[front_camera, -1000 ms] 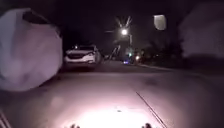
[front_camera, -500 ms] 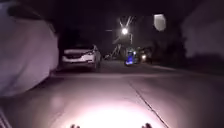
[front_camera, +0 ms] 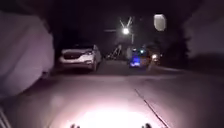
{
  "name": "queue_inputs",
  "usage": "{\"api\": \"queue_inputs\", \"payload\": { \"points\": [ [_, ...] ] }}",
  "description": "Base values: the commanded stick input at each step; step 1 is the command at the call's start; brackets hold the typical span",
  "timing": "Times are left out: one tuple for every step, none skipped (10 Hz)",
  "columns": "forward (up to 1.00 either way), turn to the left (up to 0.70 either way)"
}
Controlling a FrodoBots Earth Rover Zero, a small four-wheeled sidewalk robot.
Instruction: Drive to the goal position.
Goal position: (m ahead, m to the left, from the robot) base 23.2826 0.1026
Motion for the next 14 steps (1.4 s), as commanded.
{"api": "queue_inputs", "payload": {
  "points": [
    [0.70, 0.00],
    [0.70, 0.00],
    [0.70, 0.00],
    [0.70, 0.00],
    [0.70, 0.00],
    [0.70, 0.00],
    [0.70, 0.00],
    [0.70, 0.00],
    [0.70, 0.00],
    [0.70, 0.00],
    [0.70, 0.00],
    [0.70, 0.00],
    [0.70, 0.00],
    [0.70, 0.00]
  ]
}}
